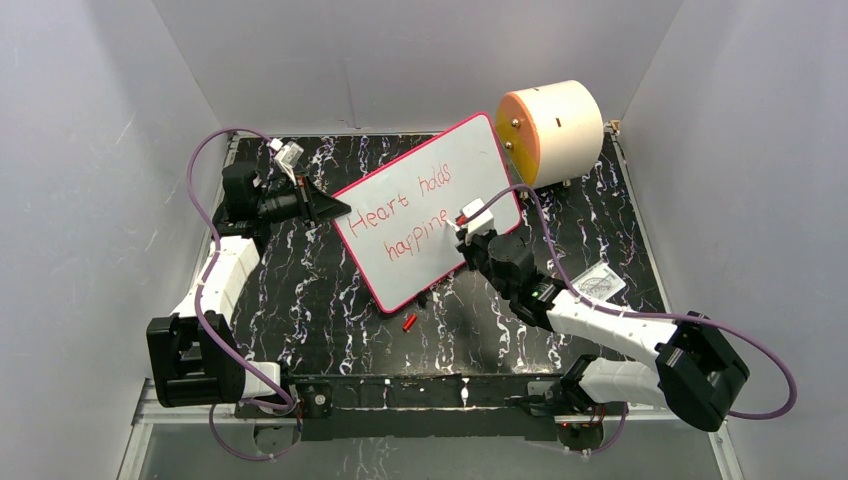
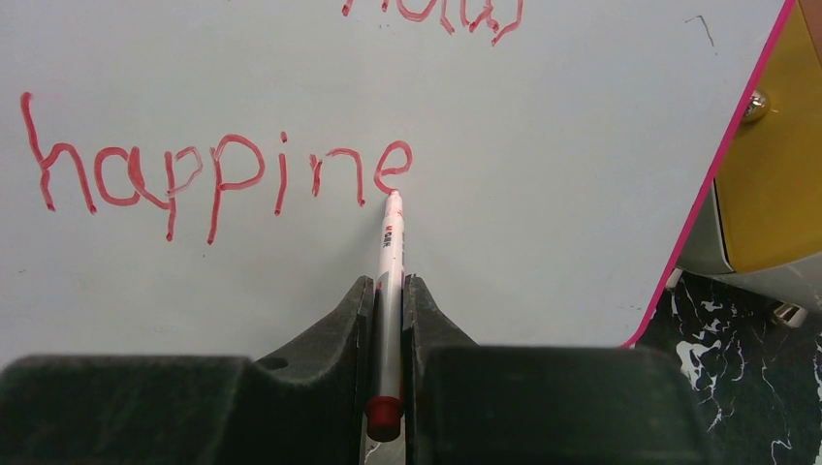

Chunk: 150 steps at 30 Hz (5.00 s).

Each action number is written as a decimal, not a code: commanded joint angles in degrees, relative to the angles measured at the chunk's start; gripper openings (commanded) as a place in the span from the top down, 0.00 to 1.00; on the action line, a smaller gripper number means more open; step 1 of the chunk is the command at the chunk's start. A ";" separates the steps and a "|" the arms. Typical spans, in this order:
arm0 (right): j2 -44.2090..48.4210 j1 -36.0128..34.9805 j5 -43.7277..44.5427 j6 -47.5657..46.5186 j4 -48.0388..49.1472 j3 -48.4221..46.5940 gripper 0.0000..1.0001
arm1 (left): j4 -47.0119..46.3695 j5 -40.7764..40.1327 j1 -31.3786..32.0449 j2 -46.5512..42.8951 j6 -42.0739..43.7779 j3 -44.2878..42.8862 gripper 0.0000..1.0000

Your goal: Write a sentence on the whiteboard

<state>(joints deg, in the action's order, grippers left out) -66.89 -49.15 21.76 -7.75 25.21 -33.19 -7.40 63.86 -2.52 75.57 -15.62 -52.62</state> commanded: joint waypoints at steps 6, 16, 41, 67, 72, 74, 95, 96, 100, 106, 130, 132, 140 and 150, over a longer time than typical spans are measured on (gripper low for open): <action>-0.04 0.54 1.70 -0.60 4.82 0.34 1.00 | 3.17 1.54 0.66 0.77 1.56 -0.44 1.00; 4.68 1.87 0.74 -0.63 6.71 1.74 1.00 | 3.18 1.44 0.62 0.72 1.55 -0.42 1.00; 0.75 4.40 -2.19 -1.21 10.72 -0.39 1.00 | 3.18 1.52 0.72 0.89 1.55 -0.54 1.00; -1.00 5.18 -7.61 -1.29 10.03 -1.53 1.00 | 3.18 1.80 0.71 0.89 1.47 -0.64 1.00; 0.20 5.19 -8.12 -1.03 7.17 -1.61 1.00 | 3.18 1.71 0.68 0.81 1.47 -0.54 1.00; 0.65 5.19 -8.10 -0.90 5.99 -1.58 1.00 | 3.17 1.70 0.68 0.80 1.42 -0.61 1.00; 1.10 5.20 -2.86 -0.42 1.36 -0.18 1.00 | 3.31 1.64 0.61 0.63 1.55 -0.63 1.00; 1.22 5.13 -3.13 -0.27 1.05 -0.13 1.00 | 3.35 1.63 0.67 0.63 1.55 -0.60 1.00; 1.72 5.17 -4.93 0.63 -0.17 -0.12 1.00 | 3.34 1.71 0.66 0.64 1.55 -0.63 1.00; 2.41 5.13 -7.60 1.91 -0.81 -0.25 1.00 | 3.36 1.67 0.65 0.63 1.55 -0.71 1.00; 5.11 8.39 -4.02 1.92 5.47 0.04 1.00 | 3.44 1.62 0.68 0.63 1.47 -0.64 1.00; 4.45 8.53 -4.71 1.65 5.57 -0.39 1.00 | 3.44 1.67 0.61 0.63 1.44 -0.64 1.00; 2.36 8.74 -5.61 1.00 6.91 -1.38 1.00 | 3.42 1.74 0.66 0.72 1.47 -0.64 1.00; 0.53 9.20 -5.85 0.56 8.47 -2.34 1.00 | 3.44 1.79 0.66 0.81 1.46 -0.64 1.00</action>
<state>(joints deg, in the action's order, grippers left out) -65.89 -40.40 16.27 -6.33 28.73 -32.47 -7.07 63.96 -2.52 75.66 -15.62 -52.88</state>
